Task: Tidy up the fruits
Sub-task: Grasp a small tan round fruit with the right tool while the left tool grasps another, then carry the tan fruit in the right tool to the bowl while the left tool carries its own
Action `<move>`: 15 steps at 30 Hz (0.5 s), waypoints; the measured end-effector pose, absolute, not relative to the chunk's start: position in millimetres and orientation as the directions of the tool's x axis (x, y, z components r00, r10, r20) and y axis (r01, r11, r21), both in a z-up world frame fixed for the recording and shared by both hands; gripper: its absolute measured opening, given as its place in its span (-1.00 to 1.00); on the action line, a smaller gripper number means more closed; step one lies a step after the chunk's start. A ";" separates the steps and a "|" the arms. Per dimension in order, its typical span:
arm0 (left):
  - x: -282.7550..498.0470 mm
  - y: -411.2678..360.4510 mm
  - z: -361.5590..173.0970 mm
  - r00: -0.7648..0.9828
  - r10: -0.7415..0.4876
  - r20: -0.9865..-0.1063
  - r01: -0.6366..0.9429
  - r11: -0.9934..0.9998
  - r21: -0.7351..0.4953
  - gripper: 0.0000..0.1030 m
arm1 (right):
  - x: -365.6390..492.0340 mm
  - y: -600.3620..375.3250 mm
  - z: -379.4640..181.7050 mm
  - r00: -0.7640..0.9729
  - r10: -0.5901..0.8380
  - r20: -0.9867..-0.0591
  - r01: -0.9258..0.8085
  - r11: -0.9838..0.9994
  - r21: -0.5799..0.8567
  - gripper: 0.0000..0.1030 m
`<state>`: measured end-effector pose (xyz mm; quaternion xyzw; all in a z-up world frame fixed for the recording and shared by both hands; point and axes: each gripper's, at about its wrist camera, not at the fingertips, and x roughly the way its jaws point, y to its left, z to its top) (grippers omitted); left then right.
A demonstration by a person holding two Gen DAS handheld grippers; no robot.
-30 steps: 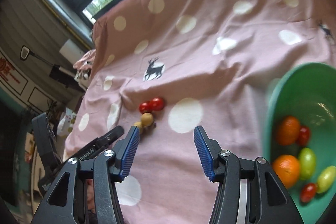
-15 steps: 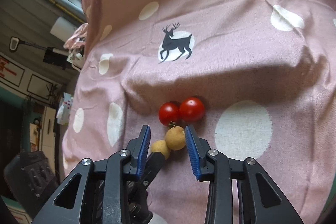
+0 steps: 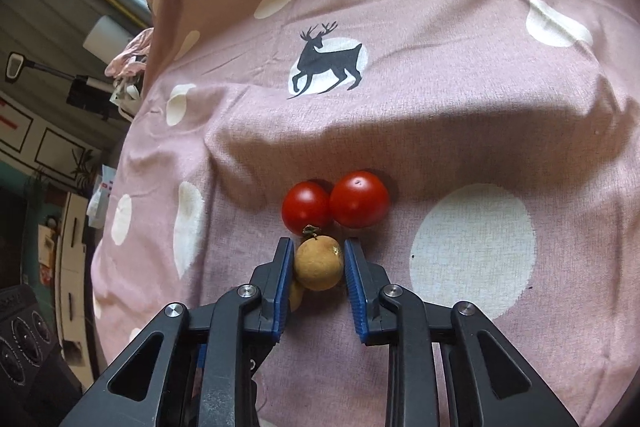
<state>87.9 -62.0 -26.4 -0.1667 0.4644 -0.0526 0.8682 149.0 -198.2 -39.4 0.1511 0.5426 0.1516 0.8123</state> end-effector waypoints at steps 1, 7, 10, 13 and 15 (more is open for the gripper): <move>87.1 -63.5 -26.2 0.569 -0.239 -0.787 -0.058 0.943 -0.328 -0.67 | 147.6 -200.9 -38.4 0.370 0.414 -0.831 -0.078 0.906 0.417 -0.45; 87.6 -65.4 -27.7 0.569 -0.238 -0.787 -0.061 0.942 -0.329 -0.60 | 135.1 -216.5 -28.7 0.411 0.392 -0.823 -0.059 0.912 0.405 -0.45; 88.4 -64.2 -28.2 0.567 -0.250 -0.785 -0.063 0.937 -0.344 -0.63 | 125.4 -226.5 -19.1 0.434 0.405 -0.805 -0.056 0.904 0.424 -0.46; 86.7 -65.0 -28.2 0.572 -0.250 -0.781 -0.060 0.937 -0.344 -0.64 | 111.7 -239.2 -5.7 0.465 0.413 -0.783 -0.057 0.897 0.438 -0.46; 85.4 -65.3 -28.0 0.573 -0.249 -0.781 -0.060 0.937 -0.343 -0.65 | 100.1 -246.9 3.8 0.488 0.412 -0.769 -0.059 0.895 0.442 -0.46</move>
